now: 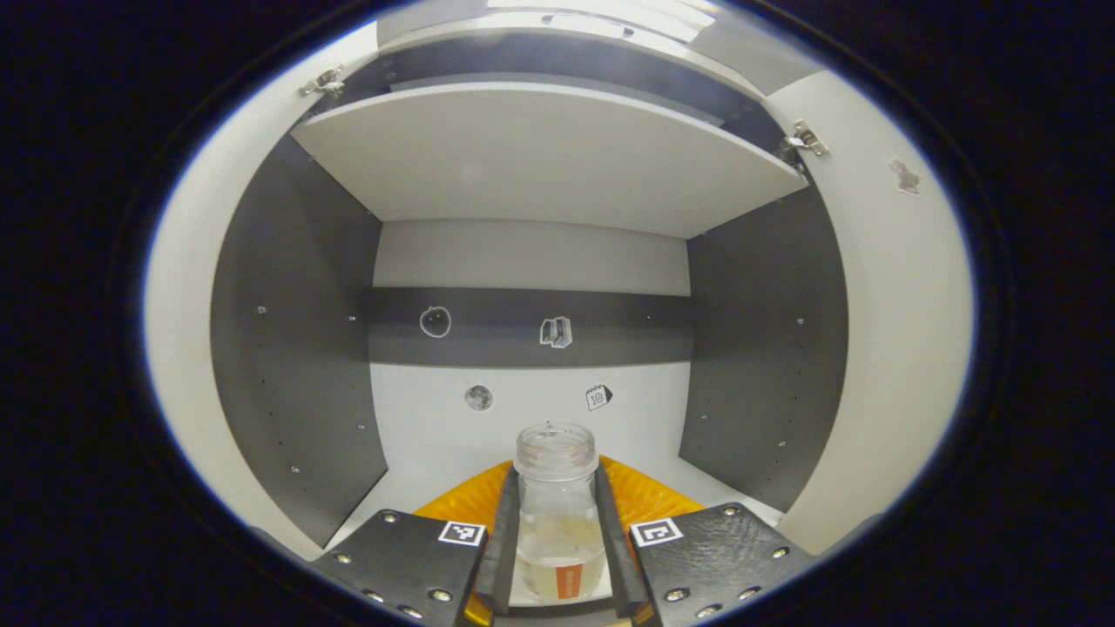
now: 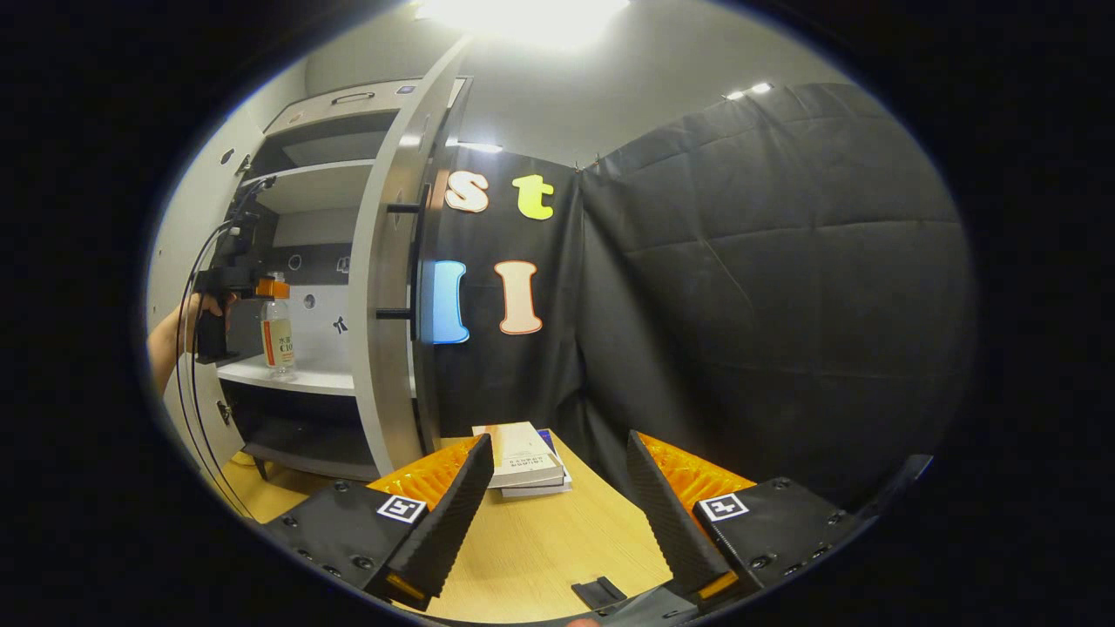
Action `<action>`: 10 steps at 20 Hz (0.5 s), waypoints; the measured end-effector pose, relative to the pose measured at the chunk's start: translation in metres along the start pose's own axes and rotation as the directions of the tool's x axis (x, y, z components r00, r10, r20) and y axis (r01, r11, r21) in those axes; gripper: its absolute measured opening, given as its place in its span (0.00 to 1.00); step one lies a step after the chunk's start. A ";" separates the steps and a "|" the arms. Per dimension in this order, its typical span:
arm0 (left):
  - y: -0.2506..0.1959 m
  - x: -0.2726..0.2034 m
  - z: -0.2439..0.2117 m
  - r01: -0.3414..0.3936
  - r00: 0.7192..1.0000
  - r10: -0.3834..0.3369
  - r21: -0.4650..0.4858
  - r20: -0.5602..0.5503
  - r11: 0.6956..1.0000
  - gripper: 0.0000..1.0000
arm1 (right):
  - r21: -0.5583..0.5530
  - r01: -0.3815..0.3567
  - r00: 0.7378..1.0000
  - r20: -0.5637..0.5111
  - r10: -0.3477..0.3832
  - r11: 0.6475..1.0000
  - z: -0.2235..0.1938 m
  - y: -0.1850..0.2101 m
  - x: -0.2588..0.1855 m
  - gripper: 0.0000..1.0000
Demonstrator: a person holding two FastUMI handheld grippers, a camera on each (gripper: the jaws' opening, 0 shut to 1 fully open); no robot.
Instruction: Grasp the bottle in the cabinet with the left hand and place it on the coaster, then close the right door with the right hand and the left door with the left hand.
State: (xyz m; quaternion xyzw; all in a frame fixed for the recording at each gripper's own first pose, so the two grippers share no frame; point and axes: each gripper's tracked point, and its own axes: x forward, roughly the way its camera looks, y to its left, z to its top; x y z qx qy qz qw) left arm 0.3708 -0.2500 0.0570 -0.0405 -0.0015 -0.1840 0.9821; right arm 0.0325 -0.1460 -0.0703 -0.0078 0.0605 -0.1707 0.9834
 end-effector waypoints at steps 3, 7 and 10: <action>-0.004 -0.029 -0.006 0.004 1.000 -0.004 -0.005 0.001 1.000 0.46 | 0.000 -0.028 1.000 -0.004 0.028 1.000 -0.002 -0.002 -0.008 0.98; -0.011 -0.062 -0.017 0.001 1.000 -0.001 0.016 0.012 1.000 0.46 | -0.001 -0.066 0.998 -0.006 0.066 0.998 -0.003 -0.006 -0.020 0.98; -0.012 -0.084 -0.027 -0.008 1.000 0.008 0.013 -0.008 1.000 0.46 | -0.006 -0.094 0.996 -0.008 0.094 0.996 -0.006 -0.008 -0.028 0.98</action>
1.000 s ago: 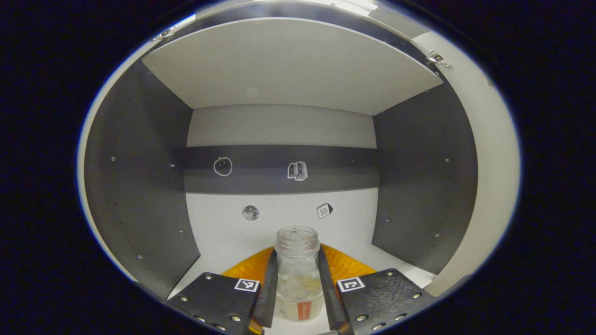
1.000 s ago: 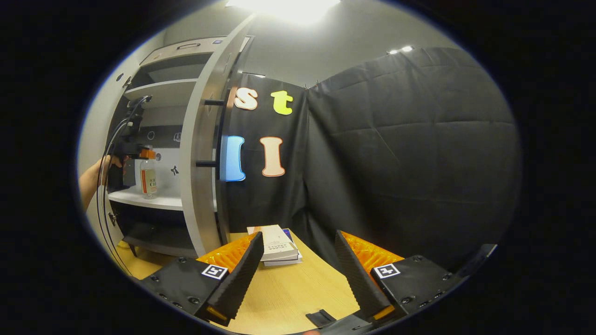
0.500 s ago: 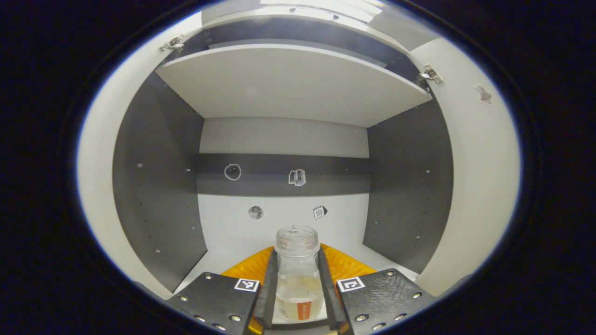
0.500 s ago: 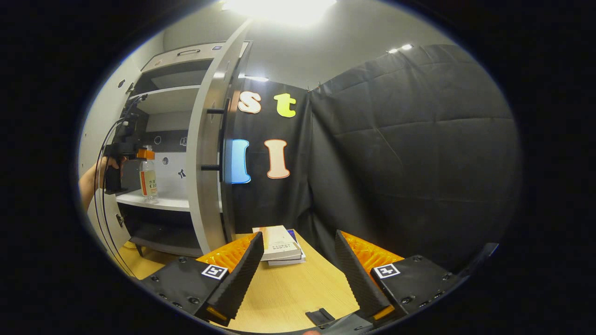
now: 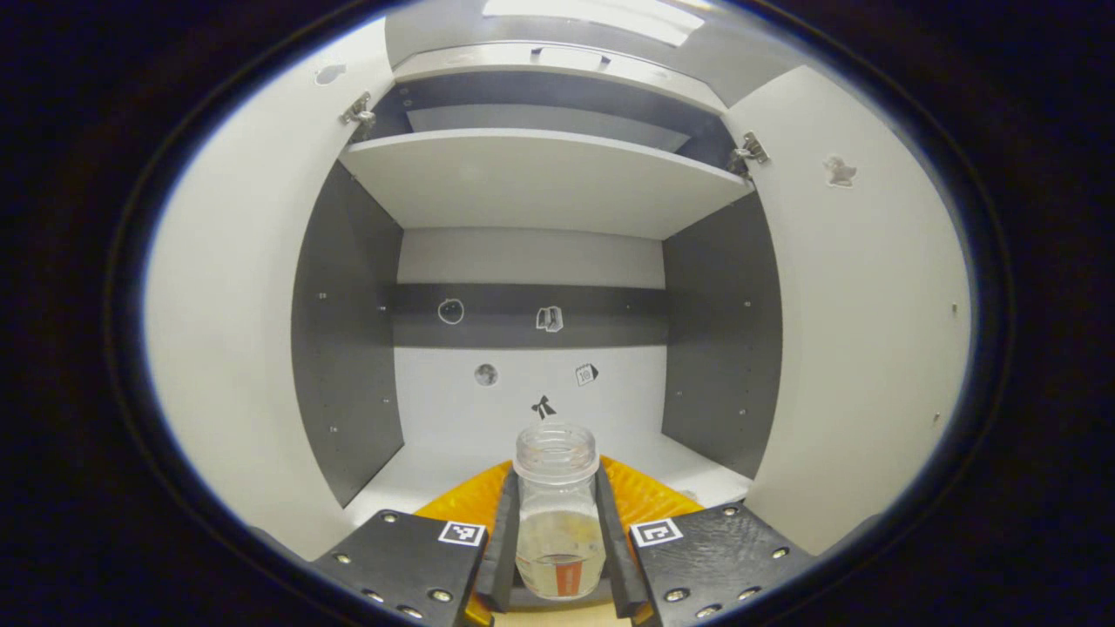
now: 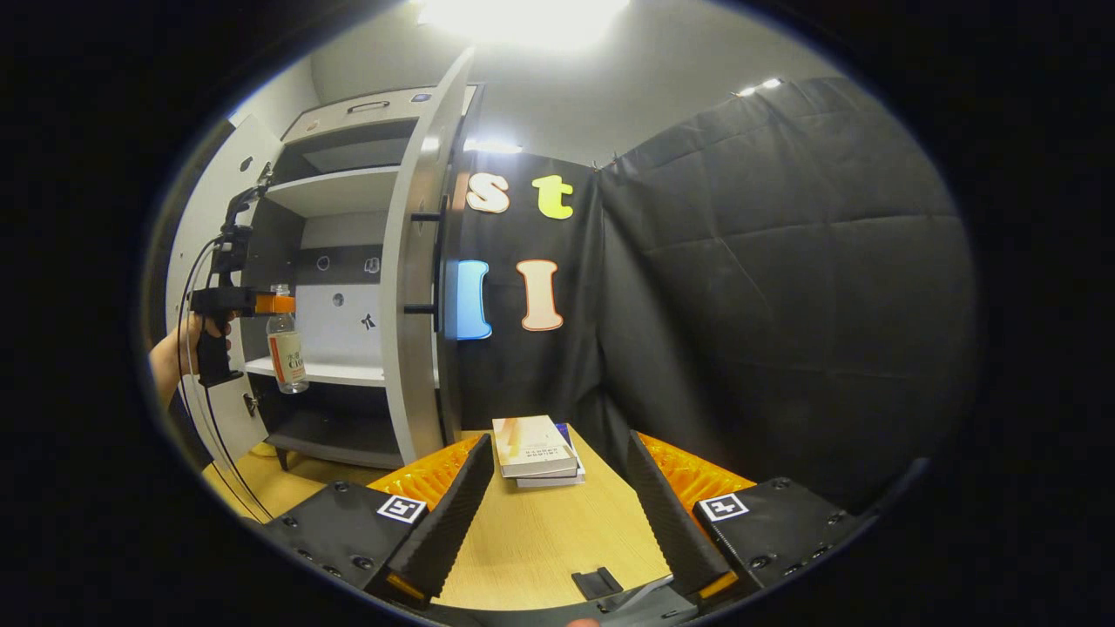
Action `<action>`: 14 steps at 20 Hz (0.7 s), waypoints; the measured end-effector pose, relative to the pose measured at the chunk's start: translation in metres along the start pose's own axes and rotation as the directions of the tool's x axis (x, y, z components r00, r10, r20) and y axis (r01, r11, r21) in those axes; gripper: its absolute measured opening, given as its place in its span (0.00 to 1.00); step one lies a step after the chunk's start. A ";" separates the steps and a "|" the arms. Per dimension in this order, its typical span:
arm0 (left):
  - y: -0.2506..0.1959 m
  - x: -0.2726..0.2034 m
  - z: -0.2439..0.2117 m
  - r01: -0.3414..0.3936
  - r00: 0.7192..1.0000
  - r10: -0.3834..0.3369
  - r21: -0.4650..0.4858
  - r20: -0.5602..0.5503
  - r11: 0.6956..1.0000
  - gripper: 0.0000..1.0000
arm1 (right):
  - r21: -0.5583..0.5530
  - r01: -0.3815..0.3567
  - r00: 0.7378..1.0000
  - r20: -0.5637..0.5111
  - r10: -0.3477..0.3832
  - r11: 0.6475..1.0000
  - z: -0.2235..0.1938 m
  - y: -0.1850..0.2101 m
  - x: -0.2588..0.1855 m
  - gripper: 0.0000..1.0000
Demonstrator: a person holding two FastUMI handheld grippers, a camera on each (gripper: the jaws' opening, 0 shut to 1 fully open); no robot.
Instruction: Grasp the bottle in the cabinet with the left hand and place it on the coaster, then close the right door with the right hand and the left door with the left hand.
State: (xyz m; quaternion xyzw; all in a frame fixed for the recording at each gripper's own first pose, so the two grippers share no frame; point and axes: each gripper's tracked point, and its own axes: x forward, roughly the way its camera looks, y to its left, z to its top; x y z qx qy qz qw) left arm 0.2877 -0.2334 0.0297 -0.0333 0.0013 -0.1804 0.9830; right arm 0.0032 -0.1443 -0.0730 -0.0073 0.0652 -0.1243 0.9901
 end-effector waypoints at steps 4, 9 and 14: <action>-0.004 -0.027 -0.008 -0.007 1.000 0.007 -0.009 -0.007 1.000 0.46 | -0.003 -0.029 1.000 -0.011 0.029 1.000 -0.005 -0.002 -0.012 0.98; -0.013 -0.056 -0.030 -0.007 0.999 0.007 -0.018 -0.033 1.000 0.46 | -0.005 -0.058 0.998 -0.008 0.058 0.998 -0.007 -0.004 -0.027 0.98; -0.017 -0.082 -0.064 -0.009 0.999 0.007 -0.035 -0.052 0.999 0.46 | -0.016 -0.085 0.996 -0.021 0.085 0.996 -0.016 -0.001 -0.037 0.98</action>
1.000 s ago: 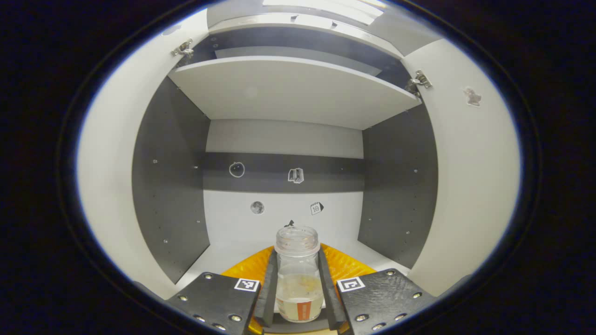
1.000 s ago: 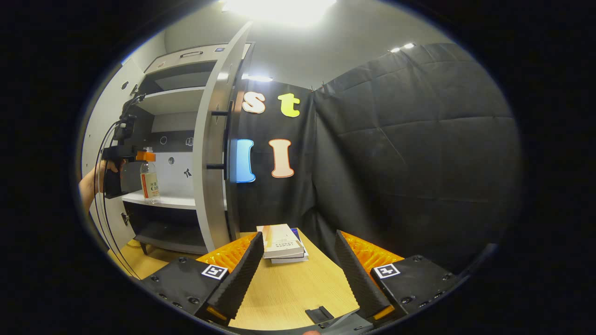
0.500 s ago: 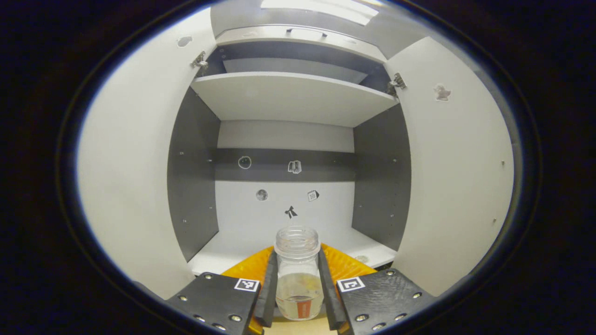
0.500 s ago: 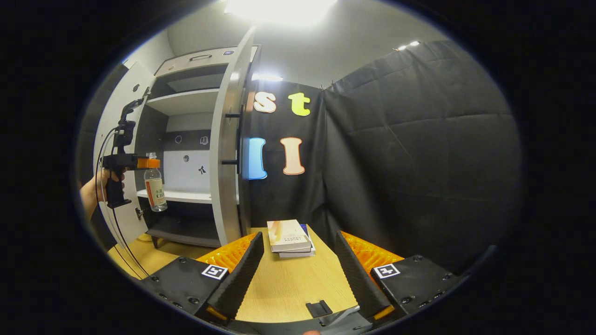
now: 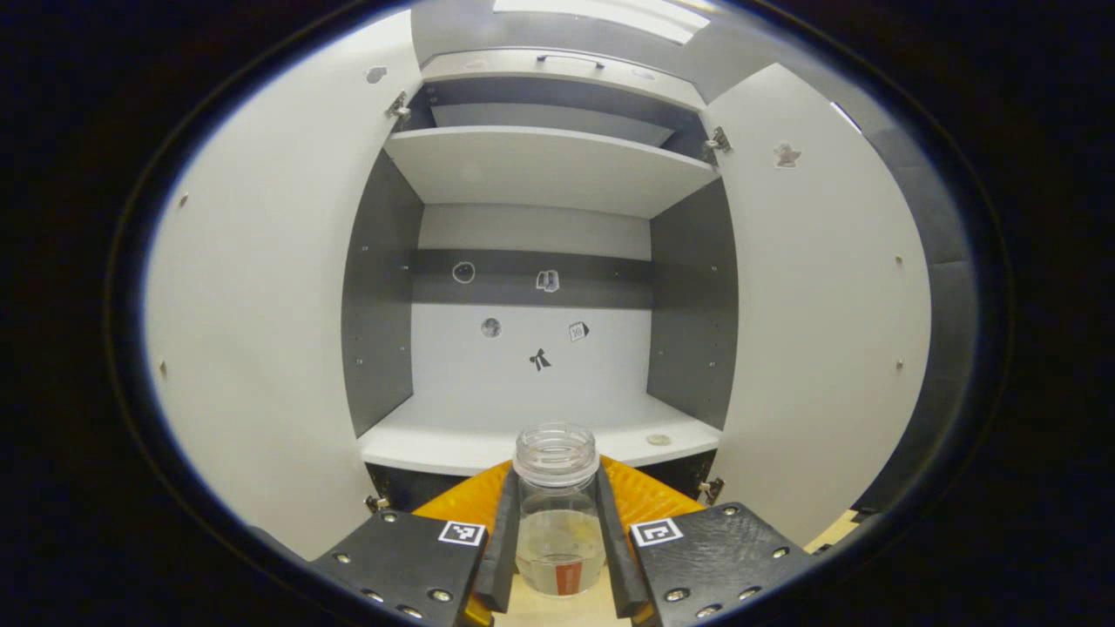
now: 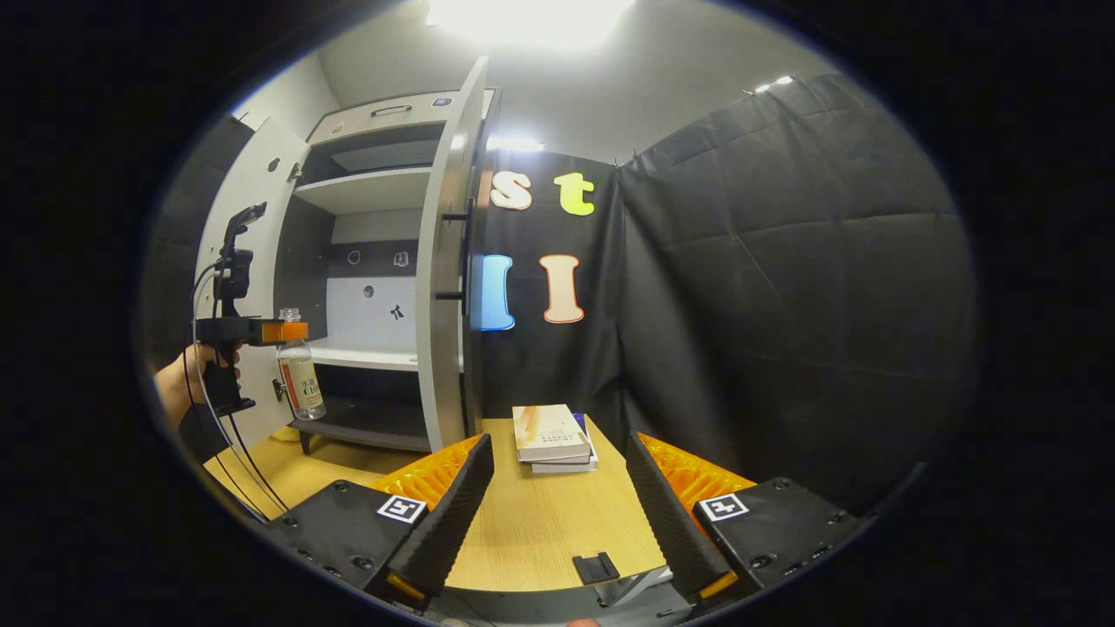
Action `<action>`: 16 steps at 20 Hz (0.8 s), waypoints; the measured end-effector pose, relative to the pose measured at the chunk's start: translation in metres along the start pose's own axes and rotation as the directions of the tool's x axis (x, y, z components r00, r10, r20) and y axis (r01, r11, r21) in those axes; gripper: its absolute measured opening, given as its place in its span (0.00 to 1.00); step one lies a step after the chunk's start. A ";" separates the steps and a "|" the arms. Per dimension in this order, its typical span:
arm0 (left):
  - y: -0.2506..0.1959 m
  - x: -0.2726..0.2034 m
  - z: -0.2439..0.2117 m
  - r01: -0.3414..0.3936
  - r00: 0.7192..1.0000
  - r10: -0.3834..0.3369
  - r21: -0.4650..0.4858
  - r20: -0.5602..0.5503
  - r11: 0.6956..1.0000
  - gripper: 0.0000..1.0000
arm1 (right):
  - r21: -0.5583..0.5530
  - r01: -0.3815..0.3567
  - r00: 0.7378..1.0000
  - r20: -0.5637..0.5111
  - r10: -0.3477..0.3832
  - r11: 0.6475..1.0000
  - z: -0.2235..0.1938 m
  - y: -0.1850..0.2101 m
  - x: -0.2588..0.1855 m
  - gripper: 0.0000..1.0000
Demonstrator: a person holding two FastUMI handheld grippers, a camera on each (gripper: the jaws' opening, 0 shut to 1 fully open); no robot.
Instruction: Grasp the bottle in the cabinet with the left hand and place it on the coaster, then close the right door with the right hand and the left door with the left hand.
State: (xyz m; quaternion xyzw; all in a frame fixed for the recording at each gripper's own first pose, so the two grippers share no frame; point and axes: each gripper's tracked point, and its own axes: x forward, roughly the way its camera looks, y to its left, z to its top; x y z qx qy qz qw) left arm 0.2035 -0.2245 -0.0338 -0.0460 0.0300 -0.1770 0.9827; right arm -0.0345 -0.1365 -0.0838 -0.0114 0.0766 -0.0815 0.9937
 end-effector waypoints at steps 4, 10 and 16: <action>0.001 -0.016 -0.035 0.005 1.000 -0.005 -0.024 -0.015 1.000 0.46 | -0.013 -0.011 1.000 -0.011 0.011 1.000 -0.007 0.004 -0.006 0.98; -0.002 -0.034 -0.095 0.013 0.998 -0.014 -0.018 -0.062 1.000 0.46 | -0.017 -0.016 1.000 -0.027 0.015 1.000 -0.015 0.009 -0.012 0.98; -0.006 -0.051 -0.144 0.030 0.994 -0.033 -0.030 -0.102 0.999 0.45 | -0.041 -0.023 0.999 -0.041 0.021 0.999 -0.019 0.017 -0.016 0.98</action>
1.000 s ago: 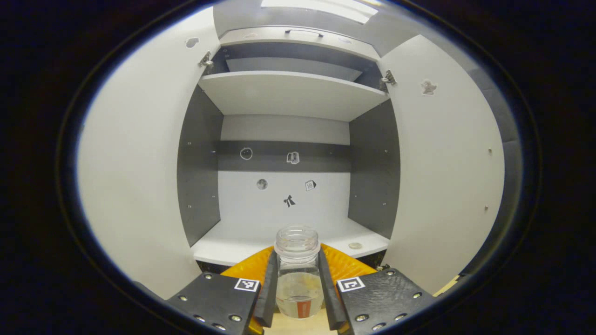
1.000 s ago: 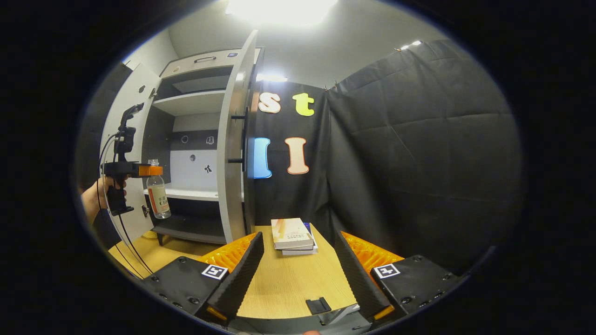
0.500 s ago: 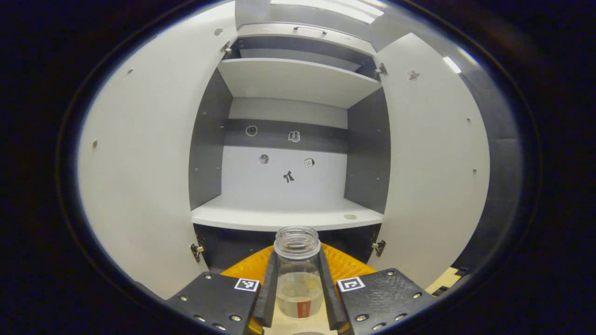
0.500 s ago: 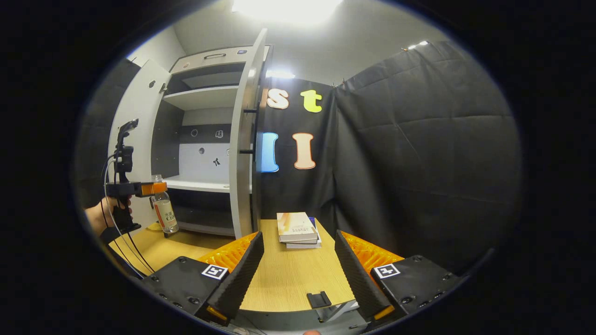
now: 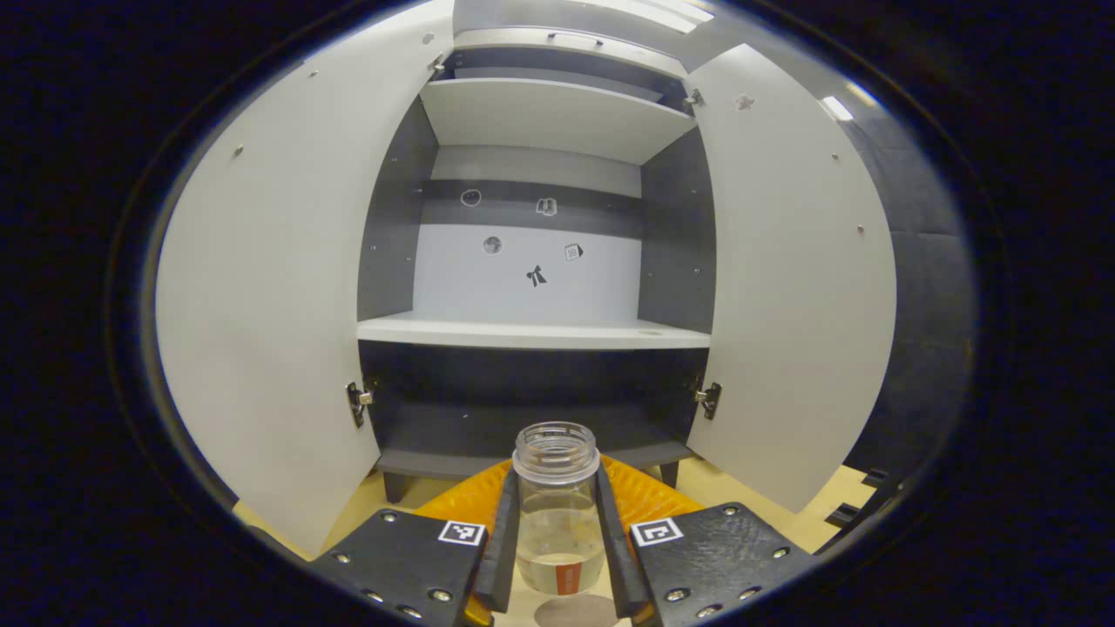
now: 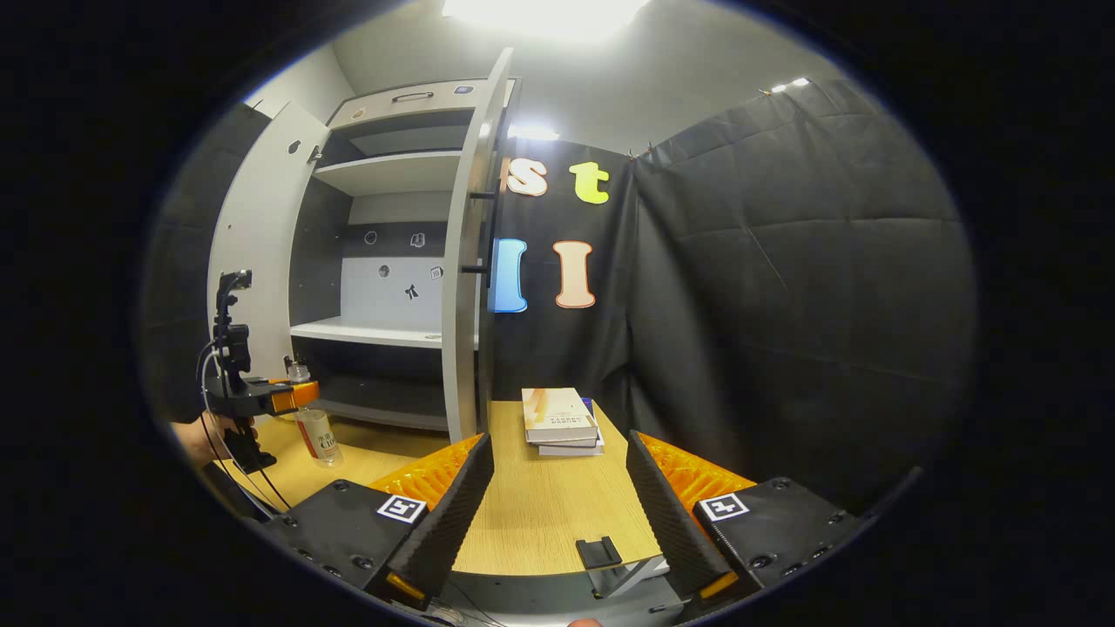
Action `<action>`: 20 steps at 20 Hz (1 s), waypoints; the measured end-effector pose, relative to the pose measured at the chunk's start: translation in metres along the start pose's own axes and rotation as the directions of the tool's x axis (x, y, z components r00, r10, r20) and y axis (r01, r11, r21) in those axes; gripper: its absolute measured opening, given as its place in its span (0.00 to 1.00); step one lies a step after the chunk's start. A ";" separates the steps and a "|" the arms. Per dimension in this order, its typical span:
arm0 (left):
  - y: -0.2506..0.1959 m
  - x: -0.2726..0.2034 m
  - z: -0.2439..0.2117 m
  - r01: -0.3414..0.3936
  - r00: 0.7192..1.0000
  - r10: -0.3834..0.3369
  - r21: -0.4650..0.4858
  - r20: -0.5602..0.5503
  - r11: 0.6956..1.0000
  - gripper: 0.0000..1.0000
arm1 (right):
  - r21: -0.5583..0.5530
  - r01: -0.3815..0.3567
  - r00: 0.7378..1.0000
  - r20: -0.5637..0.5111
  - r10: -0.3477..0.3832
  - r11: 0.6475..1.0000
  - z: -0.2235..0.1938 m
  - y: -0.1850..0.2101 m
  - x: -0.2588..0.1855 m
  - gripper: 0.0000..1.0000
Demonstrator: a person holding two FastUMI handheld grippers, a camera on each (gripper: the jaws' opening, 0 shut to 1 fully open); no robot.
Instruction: Grasp the bottle in the cabinet with the left hand and place it on the coaster, then close the right door with the right hand and the left door with the left hand.
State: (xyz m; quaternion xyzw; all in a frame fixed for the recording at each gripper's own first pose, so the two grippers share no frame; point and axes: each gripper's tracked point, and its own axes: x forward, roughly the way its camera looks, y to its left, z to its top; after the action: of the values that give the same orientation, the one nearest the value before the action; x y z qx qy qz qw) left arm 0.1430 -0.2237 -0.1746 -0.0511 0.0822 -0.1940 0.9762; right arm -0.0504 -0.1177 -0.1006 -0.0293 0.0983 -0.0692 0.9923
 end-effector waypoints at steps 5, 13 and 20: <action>-0.009 -0.008 -0.035 0.028 0.999 -0.029 -0.013 -0.027 1.000 0.46 | -0.016 0.000 1.000 -0.012 0.000 1.000 -0.006 0.004 -0.004 0.98; -0.016 -0.016 -0.082 0.030 0.997 -0.032 -0.035 -0.070 0.999 0.46 | -0.045 0.003 0.999 -0.034 -0.004 0.999 -0.014 0.006 -0.008 0.98; -0.019 -0.024 -0.102 -0.002 0.997 -0.001 -0.042 -0.075 0.999 0.46 | -0.036 -0.006 0.999 -0.042 0.005 0.999 -0.016 0.004 -0.003 0.98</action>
State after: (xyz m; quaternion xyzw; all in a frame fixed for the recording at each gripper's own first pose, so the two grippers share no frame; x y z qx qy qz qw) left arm 0.0953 -0.2387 -0.2691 -0.0645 0.1230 -0.1939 0.9711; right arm -0.0563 -0.1141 -0.1156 -0.0456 0.1204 -0.0651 0.9895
